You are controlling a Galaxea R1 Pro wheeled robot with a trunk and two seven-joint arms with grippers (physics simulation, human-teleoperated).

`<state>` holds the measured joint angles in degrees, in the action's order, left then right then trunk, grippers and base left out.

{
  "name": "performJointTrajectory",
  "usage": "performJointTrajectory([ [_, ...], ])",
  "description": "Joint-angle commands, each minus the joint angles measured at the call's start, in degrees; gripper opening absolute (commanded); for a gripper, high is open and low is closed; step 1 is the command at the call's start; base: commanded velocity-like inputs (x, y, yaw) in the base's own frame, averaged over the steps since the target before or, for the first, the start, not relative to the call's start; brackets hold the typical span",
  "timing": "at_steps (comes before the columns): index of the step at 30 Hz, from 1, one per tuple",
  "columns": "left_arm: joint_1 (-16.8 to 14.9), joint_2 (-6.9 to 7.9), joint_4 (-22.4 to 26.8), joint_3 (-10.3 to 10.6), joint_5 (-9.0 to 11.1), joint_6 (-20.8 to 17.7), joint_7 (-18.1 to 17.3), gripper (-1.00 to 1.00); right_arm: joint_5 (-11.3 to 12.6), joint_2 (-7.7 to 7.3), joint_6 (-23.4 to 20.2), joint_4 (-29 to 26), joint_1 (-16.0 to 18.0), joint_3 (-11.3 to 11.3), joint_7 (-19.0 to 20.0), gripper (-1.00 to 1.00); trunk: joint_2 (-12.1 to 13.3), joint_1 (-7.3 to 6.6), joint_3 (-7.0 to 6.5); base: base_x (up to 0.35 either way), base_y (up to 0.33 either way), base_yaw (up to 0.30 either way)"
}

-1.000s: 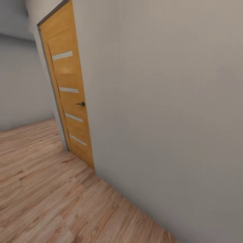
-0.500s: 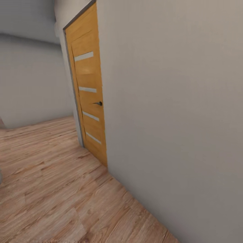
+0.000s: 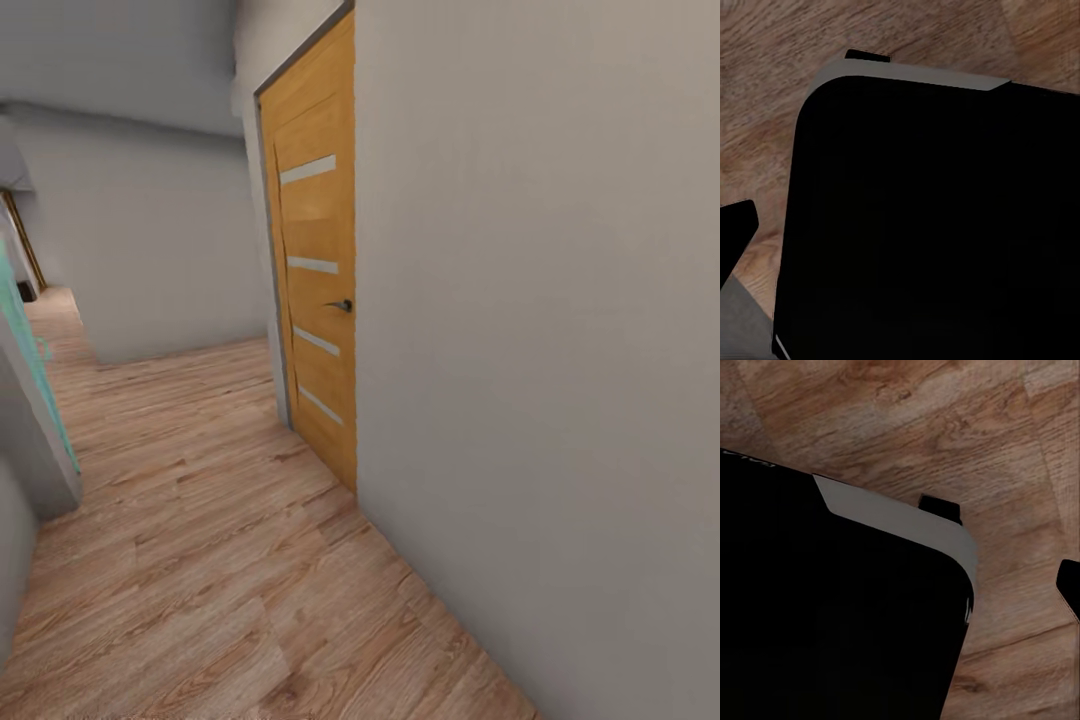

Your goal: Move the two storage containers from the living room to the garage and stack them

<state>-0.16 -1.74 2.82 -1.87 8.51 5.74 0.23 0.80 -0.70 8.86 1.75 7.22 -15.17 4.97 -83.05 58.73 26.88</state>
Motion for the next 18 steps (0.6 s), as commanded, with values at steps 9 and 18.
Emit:
performJointTrajectory([
  [9, -0.02, -0.08, -0.01, -0.19, 0.29, 0.22, 0.02, 1.00, 0.08, 0.14, 0.37, 0.18, 0.08, -0.12, 0.13, 1.00, -0.03, 0.00, 0.05, 0.000, 0.000, 0.300],
  [18, -0.02, -0.11, -0.01, -0.20, 0.28, 0.31, 0.02, 1.00, 0.08, 0.11, 0.37, 0.18, 0.08, -0.12, 0.13, 1.00, -0.03, 0.00, 0.05, 0.000, 0.000, 0.300],
])
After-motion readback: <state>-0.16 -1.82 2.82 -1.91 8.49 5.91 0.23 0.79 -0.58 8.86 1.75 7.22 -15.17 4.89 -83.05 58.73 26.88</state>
